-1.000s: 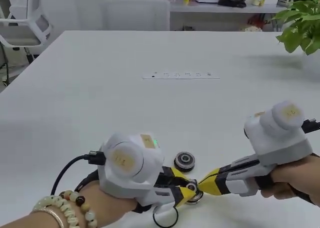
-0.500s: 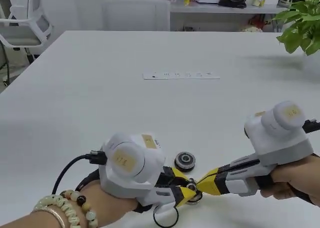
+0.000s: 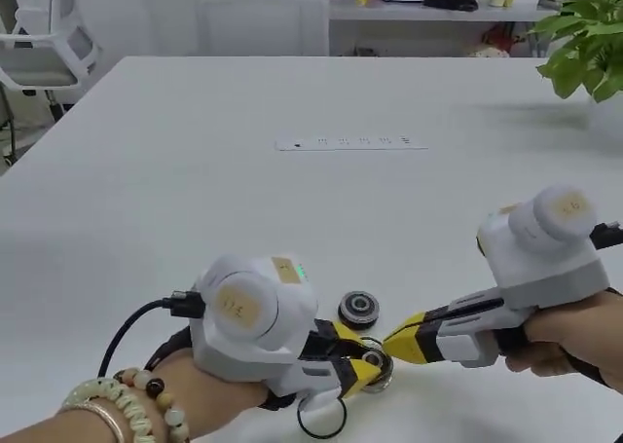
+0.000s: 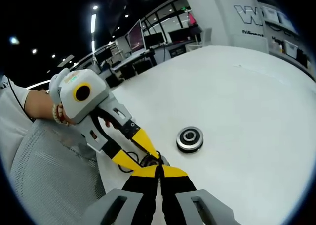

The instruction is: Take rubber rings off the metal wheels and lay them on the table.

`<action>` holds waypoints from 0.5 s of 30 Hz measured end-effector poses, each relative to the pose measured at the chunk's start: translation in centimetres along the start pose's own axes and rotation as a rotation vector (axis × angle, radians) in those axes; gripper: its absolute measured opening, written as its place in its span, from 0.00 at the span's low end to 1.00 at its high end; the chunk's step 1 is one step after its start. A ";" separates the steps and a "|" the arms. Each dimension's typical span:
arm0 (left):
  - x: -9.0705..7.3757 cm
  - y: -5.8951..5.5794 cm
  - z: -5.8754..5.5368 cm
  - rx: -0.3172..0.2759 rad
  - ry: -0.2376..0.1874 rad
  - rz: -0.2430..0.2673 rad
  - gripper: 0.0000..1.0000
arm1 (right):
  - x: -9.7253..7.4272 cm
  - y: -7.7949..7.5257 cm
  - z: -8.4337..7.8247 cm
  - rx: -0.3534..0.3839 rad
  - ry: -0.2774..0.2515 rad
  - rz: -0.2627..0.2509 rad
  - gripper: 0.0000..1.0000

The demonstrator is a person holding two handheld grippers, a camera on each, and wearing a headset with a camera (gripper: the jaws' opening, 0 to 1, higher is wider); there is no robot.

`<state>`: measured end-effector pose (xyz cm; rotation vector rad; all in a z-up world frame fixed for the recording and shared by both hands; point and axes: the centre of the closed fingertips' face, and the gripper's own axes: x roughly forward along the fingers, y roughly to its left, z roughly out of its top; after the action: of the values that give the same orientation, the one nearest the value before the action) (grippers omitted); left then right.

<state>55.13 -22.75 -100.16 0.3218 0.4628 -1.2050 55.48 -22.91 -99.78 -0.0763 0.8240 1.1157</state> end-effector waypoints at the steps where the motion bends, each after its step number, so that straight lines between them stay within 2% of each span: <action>1: 0.0 0.0 0.0 0.000 -0.001 -0.002 0.14 | 0.0 0.0 -0.1 -0.001 0.004 -0.001 0.00; 7: 0.0 -0.1 0.0 0.004 0.009 -0.007 0.14 | 0.1 -0.1 -0.1 -0.008 0.008 -0.004 0.00; 10: 0.0 -0.1 0.1 -0.007 0.024 -0.008 0.14 | 0.0 -0.2 -0.1 -0.006 0.010 -0.006 0.00; 12: -0.2 -0.2 0.2 0.007 0.033 -0.014 0.16 | 0.0 -0.2 0.0 -0.006 0.007 -0.005 0.00; 14: -0.4 -0.2 0.8 0.009 0.014 -0.012 0.18 | 0.0 -0.2 0.1 -0.006 0.004 -0.006 0.00; 15: -0.5 -0.1 1.2 -0.010 -0.001 -0.012 0.19 | 0.0 -0.2 0.2 -0.005 0.001 -0.007 0.00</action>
<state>55.07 -22.96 -98.82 0.3103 0.4699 -1.2144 55.77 -22.97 -99.70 -0.0841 0.8214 1.1116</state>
